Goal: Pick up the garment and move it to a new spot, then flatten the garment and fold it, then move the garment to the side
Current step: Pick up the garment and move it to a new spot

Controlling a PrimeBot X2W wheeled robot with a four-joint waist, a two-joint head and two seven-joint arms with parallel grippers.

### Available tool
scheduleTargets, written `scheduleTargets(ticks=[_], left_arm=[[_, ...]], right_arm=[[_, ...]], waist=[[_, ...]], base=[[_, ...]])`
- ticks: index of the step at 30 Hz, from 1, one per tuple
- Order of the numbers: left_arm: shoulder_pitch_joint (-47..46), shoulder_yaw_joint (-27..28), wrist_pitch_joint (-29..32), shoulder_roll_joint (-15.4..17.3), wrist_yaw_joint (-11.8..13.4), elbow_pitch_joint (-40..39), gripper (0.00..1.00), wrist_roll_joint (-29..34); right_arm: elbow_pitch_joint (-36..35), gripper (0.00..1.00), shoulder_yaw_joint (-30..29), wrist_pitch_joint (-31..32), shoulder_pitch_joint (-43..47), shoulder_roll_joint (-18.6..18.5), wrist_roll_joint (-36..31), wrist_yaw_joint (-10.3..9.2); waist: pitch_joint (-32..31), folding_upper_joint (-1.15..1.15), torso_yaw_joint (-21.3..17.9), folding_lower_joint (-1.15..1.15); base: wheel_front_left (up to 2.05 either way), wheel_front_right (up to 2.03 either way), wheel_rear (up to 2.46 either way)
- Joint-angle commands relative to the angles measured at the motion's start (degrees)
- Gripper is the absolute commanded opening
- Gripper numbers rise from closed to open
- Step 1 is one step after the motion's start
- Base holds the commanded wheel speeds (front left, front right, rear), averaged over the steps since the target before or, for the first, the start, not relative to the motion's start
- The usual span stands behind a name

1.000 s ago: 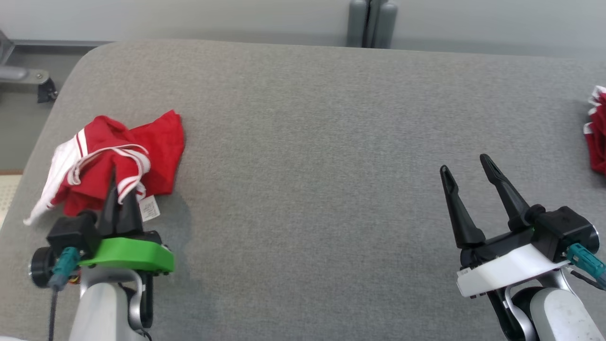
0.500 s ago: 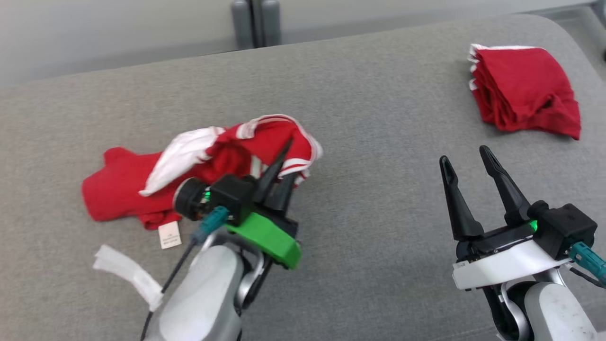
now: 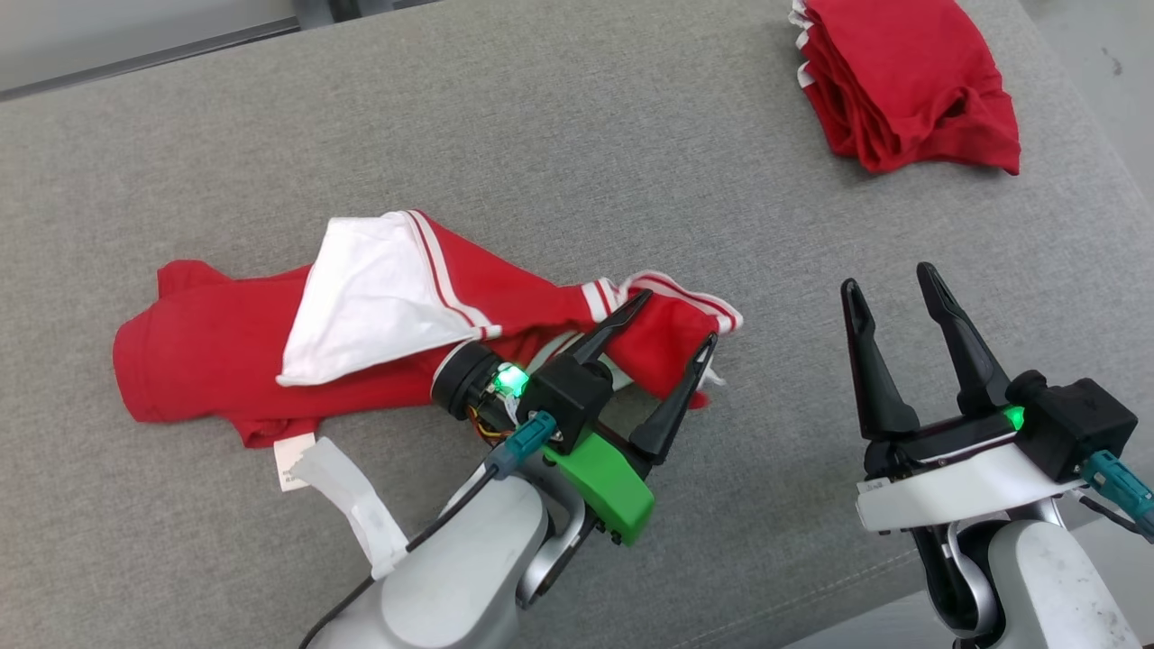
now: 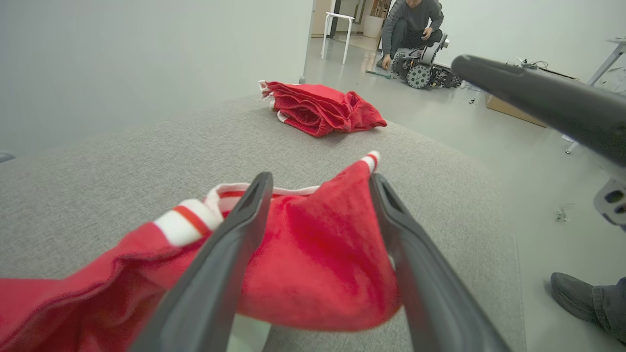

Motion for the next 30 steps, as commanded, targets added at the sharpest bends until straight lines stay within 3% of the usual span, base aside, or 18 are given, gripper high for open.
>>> scheduleTargets(ticks=[1,7,14,19,25,30], left_arm=[[-0.6,-0.1,-0.6,0.4,0.7,0.0,1.0,1.2],[2.3,2.6,-0.9,2.2,3.1,-4.7,1.0,3.2],[9.6,14.9,-0.9,6.1,8.3,-13.0,1.0,2.1],[15.3,24.2,-0.9,8.7,10.4,-16.5,1.0,1.8],[20.7,31.9,-0.9,11.1,9.0,-18.7,1.0,2.7],[23.7,34.7,-0.9,11.3,7.5,-18.9,1.0,3.6]], right_arm=[[0.0,1.0,0.0,-0.3,-0.6,-0.2,-0.2,-0.07],[-0.7,1.0,-1.0,0.6,0.1,-1.2,-1.0,-0.07],[-1.7,1.0,-1.6,2.6,1.8,-2.0,-1.5,-0.07],[-2.4,1.0,-2.2,4.1,3.3,-2.1,-1.8,-0.07],[-3.2,1.0,-2.5,5.4,5.1,-2.2,-1.9,-0.07],[-3.7,1.0,-3.2,6.5,6.7,-1.7,-2.4,-0.07]], waist=[[-0.1,0.0,1.5,0.0],[-2.3,0.0,7.5,0.0],[-5.6,0.0,13.7,0.0],[-7.4,0.0,16.6,0.0],[-8.8,0.0,18.1,0.0],[-10.3,0.0,17.6,0.0]], base=[[0.0,0.0,0.0],[0.0,0.0,0.0],[0.0,0.0,0.0],[0.0,0.0,0.0],[0.0,0.0,0.0],[0.0,0.0,0.0]])
